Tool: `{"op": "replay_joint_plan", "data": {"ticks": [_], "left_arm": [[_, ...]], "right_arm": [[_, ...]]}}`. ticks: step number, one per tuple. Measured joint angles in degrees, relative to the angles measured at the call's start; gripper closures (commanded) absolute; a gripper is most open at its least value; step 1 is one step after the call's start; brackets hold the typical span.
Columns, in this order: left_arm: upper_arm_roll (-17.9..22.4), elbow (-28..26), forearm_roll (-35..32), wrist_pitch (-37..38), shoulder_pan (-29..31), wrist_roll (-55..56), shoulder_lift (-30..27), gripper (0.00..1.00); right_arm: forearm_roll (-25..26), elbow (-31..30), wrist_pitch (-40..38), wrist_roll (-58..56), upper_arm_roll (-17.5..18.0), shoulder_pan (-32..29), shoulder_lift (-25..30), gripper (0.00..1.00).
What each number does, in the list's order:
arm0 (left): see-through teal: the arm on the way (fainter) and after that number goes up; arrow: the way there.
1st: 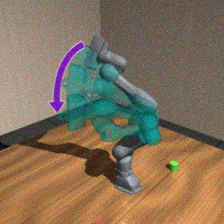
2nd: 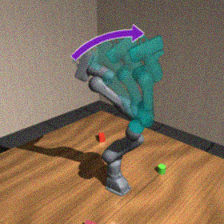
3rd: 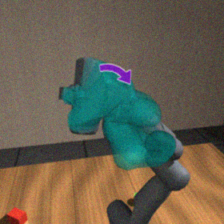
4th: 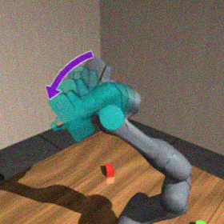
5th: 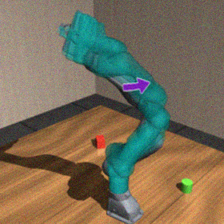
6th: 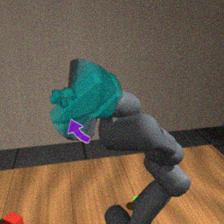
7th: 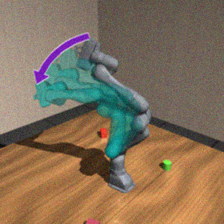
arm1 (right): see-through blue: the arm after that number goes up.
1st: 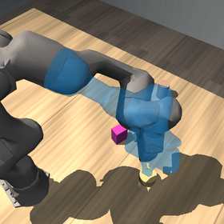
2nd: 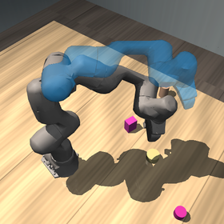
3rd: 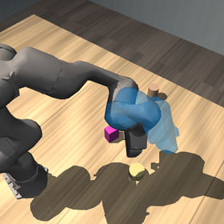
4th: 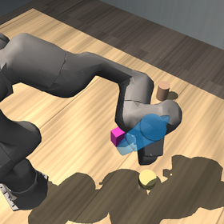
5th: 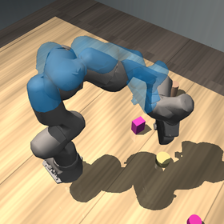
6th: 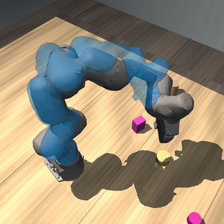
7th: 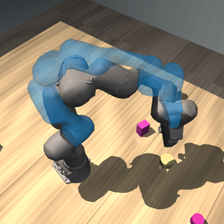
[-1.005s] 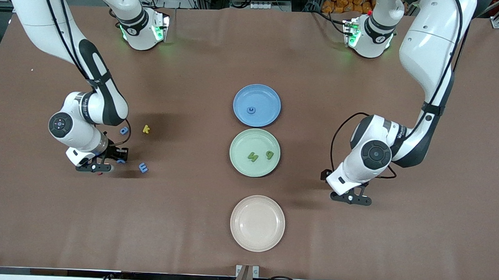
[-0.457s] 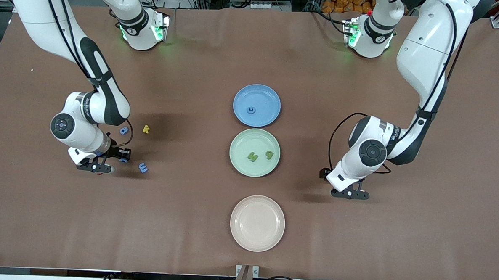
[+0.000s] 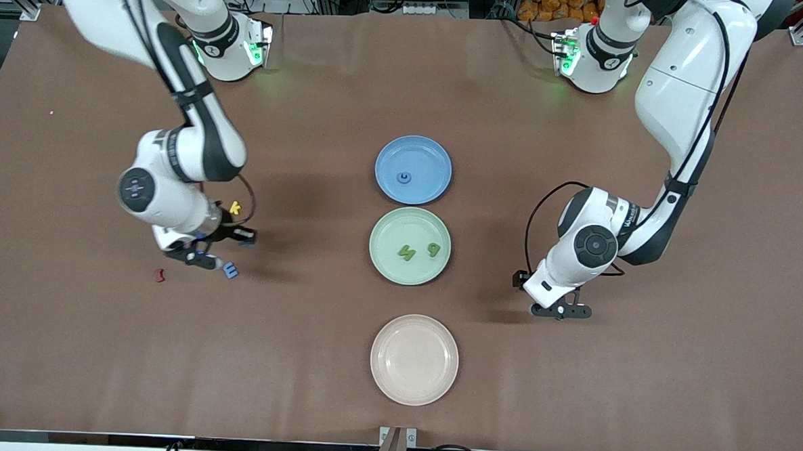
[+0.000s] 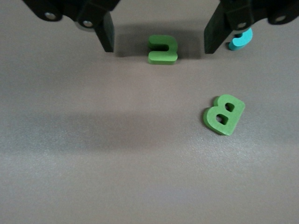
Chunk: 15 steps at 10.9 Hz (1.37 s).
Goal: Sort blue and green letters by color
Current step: 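Grasp the green u with the left gripper while the right gripper carries the x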
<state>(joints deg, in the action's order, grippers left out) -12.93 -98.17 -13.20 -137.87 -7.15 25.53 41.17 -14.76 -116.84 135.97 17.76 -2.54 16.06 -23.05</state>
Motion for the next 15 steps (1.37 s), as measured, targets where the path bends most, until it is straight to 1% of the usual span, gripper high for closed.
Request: {"op": "replay_joint_plan", "data": {"ticks": [1, 2, 4, 6, 7, 8, 9, 10, 11, 12, 13, 15], "left_arm": [[0.00, -0.23, 0.00, -0.21, 0.00, 0.01, 0.08, 0.22], [-0.01, -0.37, 0.00, -0.27, 0.01, 0.02, 0.13, 0.26], [-0.04, -0.50, 0.00, -0.36, 0.04, 0.03, 0.15, 0.46], [-0.09, -0.54, 0.00, -0.47, 0.07, 0.03, 0.12, 0.55], [-0.12, -0.53, 0.00, -0.48, 0.07, 0.03, 0.07, 0.64], [-0.13, -0.53, 0.00, -0.56, 0.08, 0.03, 0.00, 0.79], [-0.14, -0.52, 0.00, -0.56, 0.11, 0.03, 0.00, 0.93], [-0.18, -0.52, 0.00, -0.61, 0.10, 0.03, -0.06, 1.00], [-0.22, -0.50, 0.00, -0.64, 0.10, 0.03, -0.12, 1.00], [-0.22, -0.50, 0.00, -0.64, 0.10, 0.03, -0.12, 1.00], [-0.22, -0.50, 0.00, -0.64, 0.06, 0.03, -0.12, 1.00], [-0.48, -0.42, 0.00, -0.85, -0.68, 0.03, -0.14, 1.00]], "right_arm": [[-1.06, 0.01, 0.01, 3.64, 0.11, 3.81, 0.45, 0.92], [-1.50, 0.01, 0.02, 6.62, 0.20, 7.67, 0.56, 0.92], [-1.93, -0.04, 0.01, 10.73, 0.36, 14.99, 0.56, 0.92], [-3.13, -0.07, 0.04, 12.93, 0.47, 22.62, 0.54, 0.92], [-4.28, 0.13, 0.22, 13.66, 0.48, 25.99, 0.54, 0.92], [-4.70, 0.67, 0.41, 14.57, 0.56, 29.00, 0.54, 0.91], [-4.84, 1.50, 0.44, 16.08, 0.93, 31.44, 0.50, 0.89], [-4.94, 2.41, 0.44, 17.69, 1.58, 33.06, 0.25, 0.87], [-5.01, 3.31, 0.43, 19.02, 2.20, 34.32, -0.34, 0.82], [-5.03, 4.06, 0.58, 19.83, 2.56, 35.47, -1.31, 0.30], [-5.06, 4.56, 1.73, 20.43, 2.69, 36.54, -2.54, 0.00], [-5.10, 5.25, 3.30, 22.40, 3.07, 37.42, -4.62, 0.00]]}}
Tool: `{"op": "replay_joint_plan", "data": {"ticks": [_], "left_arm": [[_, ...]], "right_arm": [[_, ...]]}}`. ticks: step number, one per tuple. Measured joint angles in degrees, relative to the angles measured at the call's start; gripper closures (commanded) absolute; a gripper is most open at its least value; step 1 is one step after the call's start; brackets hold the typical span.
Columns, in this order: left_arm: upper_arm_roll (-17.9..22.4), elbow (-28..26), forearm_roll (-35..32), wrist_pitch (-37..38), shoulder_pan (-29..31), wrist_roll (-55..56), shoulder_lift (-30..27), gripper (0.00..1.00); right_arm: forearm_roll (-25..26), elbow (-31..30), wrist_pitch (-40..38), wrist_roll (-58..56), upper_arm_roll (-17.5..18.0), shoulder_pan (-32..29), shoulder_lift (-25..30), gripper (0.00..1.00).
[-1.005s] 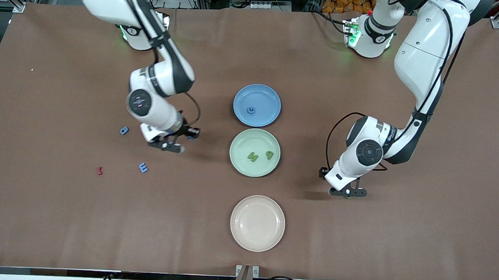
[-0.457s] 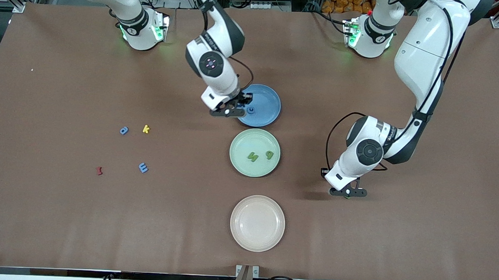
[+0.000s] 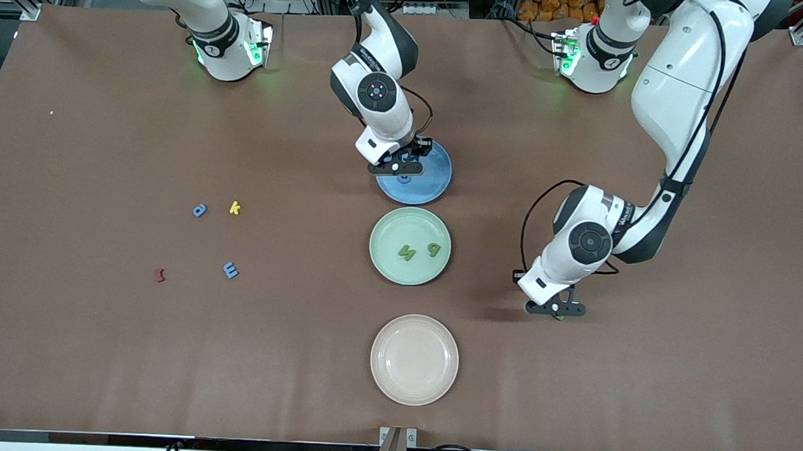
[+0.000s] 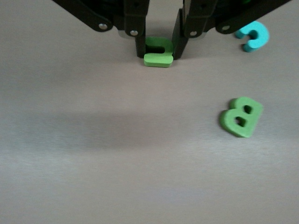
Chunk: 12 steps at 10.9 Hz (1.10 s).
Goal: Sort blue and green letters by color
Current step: 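Grasp the green u with the left gripper while the right gripper carries the x, then place the green u on the green plate while the right gripper releases the x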
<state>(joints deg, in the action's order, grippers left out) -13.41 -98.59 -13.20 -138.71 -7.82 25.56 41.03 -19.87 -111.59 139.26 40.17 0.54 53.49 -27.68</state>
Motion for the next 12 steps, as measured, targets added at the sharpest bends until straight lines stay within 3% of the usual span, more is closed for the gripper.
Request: {"op": "replay_joint_plan", "data": {"ticks": [3, 6, 9, 10, 12], "left_arm": [[-1.88, 0.88, 0.02, -0.36, -2.18, 3.29, -0.61, 1.00], [-4.17, 3.17, 0.03, -0.43, -8.07, 16.44, -0.91, 1.00], [-4.17, 5.16, 0.04, -0.43, -14.40, 26.82, -0.82, 1.00], [-4.17, 5.64, 0.04, -0.43, -15.42, 29.46, -0.60, 1.00], [-4.17, 7.04, 0.06, -0.43, -18.14, 35.82, 0.44, 0.65]], "right_arm": [[-0.05, 1.11, -2.87, 0.42, -0.44, -2.75, 0.22, 0.00], [-0.05, 1.98, -9.34, 0.40, -0.76, -9.02, 2.21, 0.00], [0.43, 2.24, -20.47, 0.14, -1.35, -20.33, 5.99, 0.00], [3.64, 2.27, -22.80, -0.20, -1.92, -24.22, 7.01, 0.00], [13.85, 2.27, -25.36, -0.26, -3.77, -28.79, 8.03, 0.00]]}}
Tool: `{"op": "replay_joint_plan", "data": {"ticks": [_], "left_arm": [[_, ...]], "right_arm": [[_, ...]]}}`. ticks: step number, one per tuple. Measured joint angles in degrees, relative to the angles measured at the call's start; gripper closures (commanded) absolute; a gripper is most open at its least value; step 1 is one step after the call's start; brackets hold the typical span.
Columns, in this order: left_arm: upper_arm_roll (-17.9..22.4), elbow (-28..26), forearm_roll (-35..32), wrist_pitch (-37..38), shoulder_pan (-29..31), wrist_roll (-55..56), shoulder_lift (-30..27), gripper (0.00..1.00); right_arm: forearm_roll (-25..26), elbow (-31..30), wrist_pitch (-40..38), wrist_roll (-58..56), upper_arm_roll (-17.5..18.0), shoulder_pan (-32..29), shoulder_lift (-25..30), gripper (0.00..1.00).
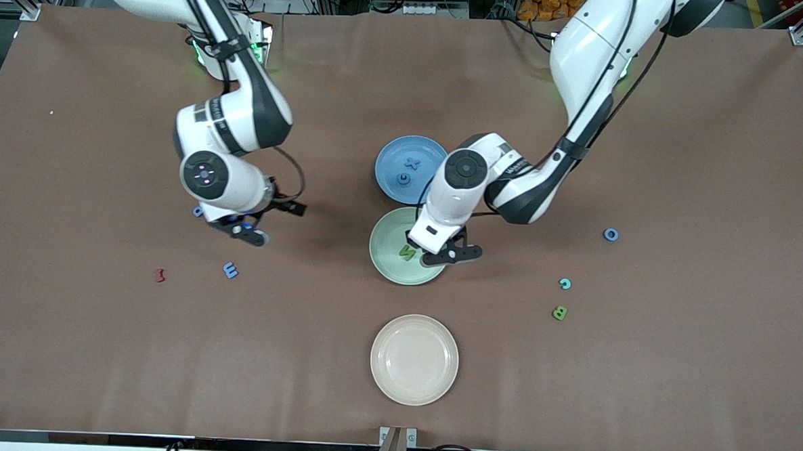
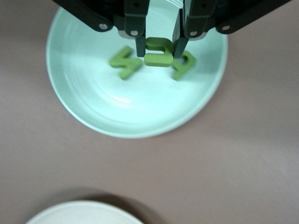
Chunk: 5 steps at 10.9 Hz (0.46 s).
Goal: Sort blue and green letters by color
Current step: 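Place the green u on the green plate while the right gripper releases the x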
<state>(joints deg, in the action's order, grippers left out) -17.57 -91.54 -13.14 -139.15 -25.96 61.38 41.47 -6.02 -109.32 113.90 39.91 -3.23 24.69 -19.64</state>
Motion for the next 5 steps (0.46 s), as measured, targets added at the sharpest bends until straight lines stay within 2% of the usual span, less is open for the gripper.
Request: {"op": "replay_joint_plan", "data": {"ticks": [1, 3, 5], "left_arm": [[0.08, 0.65, 0.00, 0.00, -1.50, 2.49, 0.59, 0.35], [0.33, 1.30, 0.00, 0.00, -2.96, 3.96, 1.23, 0.15], [0.84, 1.65, -1.09, 0.00, -3.00, 3.92, 1.31, 0.14]], "right_arm": [[3.29, -0.01, 0.00, 0.10, -1.18, -1.25, -0.01, 0.00], [5.31, -0.21, 0.19, 0.53, -4.14, -4.18, -0.04, 0.00], [5.47, -2.10, 3.55, 1.46, -7.38, -8.65, -0.06, 0.00]]}}
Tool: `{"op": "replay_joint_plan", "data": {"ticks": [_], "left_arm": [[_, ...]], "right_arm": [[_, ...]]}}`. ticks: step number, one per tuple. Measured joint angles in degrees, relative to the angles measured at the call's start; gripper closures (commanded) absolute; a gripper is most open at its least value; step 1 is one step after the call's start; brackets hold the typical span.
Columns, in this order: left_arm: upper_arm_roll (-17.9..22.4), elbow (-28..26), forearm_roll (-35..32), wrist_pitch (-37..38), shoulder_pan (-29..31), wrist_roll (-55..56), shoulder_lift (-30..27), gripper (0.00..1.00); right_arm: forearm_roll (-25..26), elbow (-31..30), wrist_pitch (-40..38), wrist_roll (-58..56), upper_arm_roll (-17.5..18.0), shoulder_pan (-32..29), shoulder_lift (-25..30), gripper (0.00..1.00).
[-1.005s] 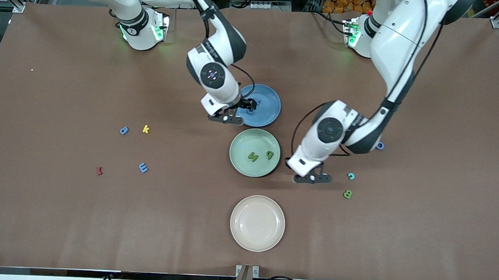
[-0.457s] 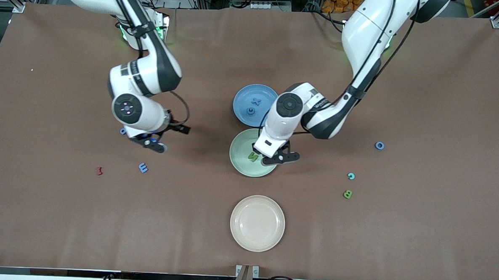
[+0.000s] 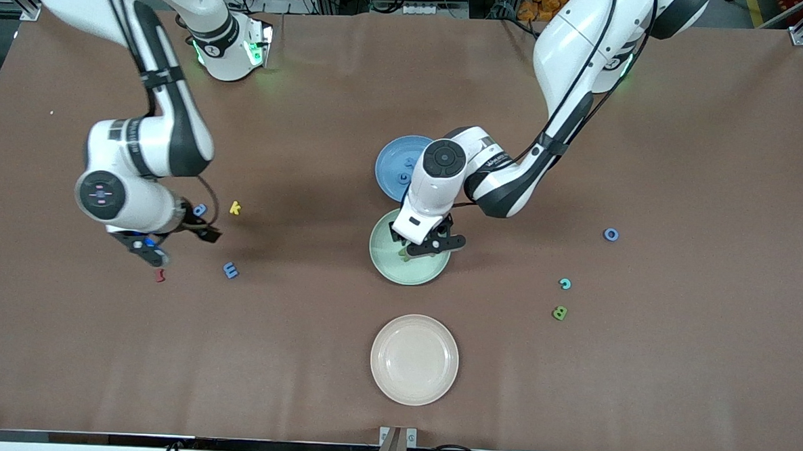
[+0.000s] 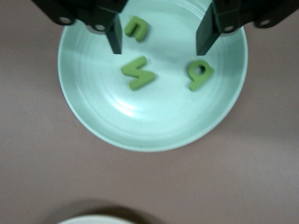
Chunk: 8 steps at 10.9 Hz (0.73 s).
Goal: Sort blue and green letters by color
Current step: 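Place the green u on the green plate while the right gripper releases the x, then grasp the green B with the left gripper while the right gripper grasps the blue a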
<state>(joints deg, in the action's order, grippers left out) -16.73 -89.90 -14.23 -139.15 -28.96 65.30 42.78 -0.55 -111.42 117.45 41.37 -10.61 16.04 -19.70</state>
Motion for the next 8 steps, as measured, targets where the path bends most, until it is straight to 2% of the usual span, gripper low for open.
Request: {"op": "replay_joint_plan", "data": {"ticks": [2, 4, 8], "left_arm": [[0.75, 0.36, -5.88, 0.19, 0.53, -0.12, 0.00, 0.15], [1.23, 0.53, -8.06, 1.40, 2.09, -4.19, -0.04, 0.14], [1.58, 0.68, -8.63, 1.85, 10.59, -26.73, -0.44, 0.14]], "right_arm": [[0.00, -4.77, 9.48, 2.77, -2.45, -3.18, -0.01, 0.00], [-0.04, -10.56, 19.83, 6.48, -2.68, -4.42, 0.02, 0.00], [-0.07, -18.27, 27.17, 10.78, -2.12, -3.89, 0.72, 0.00]]}}
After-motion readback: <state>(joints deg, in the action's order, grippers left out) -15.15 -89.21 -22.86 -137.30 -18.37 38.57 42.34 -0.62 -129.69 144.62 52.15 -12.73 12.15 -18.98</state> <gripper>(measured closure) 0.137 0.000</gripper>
